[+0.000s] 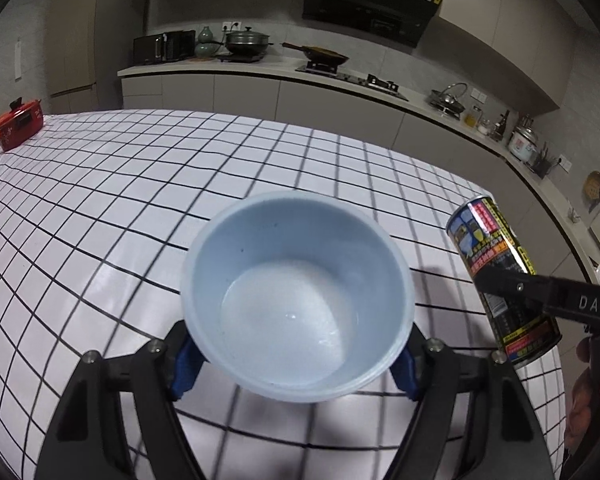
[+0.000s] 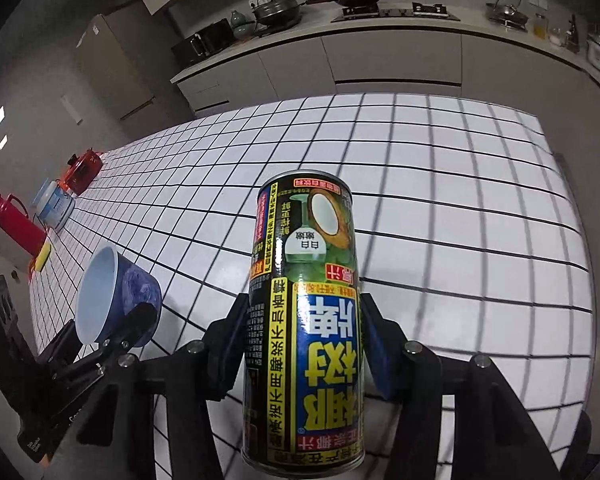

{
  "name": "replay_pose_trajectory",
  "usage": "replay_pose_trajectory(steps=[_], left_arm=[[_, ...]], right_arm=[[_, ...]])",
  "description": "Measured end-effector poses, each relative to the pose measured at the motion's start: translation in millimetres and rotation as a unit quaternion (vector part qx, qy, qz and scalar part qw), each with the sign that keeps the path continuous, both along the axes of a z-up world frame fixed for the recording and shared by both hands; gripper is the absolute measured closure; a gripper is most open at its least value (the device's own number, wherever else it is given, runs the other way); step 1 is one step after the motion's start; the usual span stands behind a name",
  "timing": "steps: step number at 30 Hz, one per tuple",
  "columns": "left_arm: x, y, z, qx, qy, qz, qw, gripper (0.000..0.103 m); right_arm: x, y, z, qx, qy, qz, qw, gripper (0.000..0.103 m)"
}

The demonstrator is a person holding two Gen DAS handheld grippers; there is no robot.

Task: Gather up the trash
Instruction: 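Lift the bowl and coconut can and carry them over the bin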

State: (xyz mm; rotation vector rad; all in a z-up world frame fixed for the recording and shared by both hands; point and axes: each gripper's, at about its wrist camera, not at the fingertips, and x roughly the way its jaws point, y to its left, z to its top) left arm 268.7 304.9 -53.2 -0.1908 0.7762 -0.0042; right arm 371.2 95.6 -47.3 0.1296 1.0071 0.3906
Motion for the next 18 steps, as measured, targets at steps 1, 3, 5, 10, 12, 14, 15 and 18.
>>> replay_pose_trajectory(steps=[1,3,5,10,12,14,15,18], left_arm=[[-2,-7,2,0.000,-0.001,-0.005,1.0000,0.026],[-7,-23,6,-0.001,-0.005,-0.016,0.9999,0.026],[-15,-38,9,0.000,-0.007,-0.026,0.9996,0.026],[-42,-85,15,0.001,-0.007,-0.062,0.9980,0.026],[-48,-101,15,-0.001,-0.005,-0.071,0.9975,0.026],[-53,-120,15,-0.003,-0.001,-0.081,0.9967,0.026],[-55,-127,16,-0.003,0.000,-0.085,0.9964,0.026],[-62,-154,17,-0.003,0.000,-0.101,0.9949,0.026]], right_arm=[[-4,-5,2,-0.001,-0.003,-0.003,1.000,0.048],[-15,-21,7,0.000,-0.007,-0.009,1.000,0.048],[-30,-40,10,-0.001,-0.009,-0.014,1.000,0.048],[-67,-87,16,-0.004,-0.012,-0.027,1.000,0.048],[-79,-108,17,-0.003,-0.012,-0.037,0.999,0.048],[-91,-133,19,-0.002,-0.013,-0.049,0.999,0.048],[-97,-143,20,-0.002,-0.013,-0.054,0.998,0.048],[-112,-174,22,-0.002,-0.013,-0.067,0.998,0.048]])
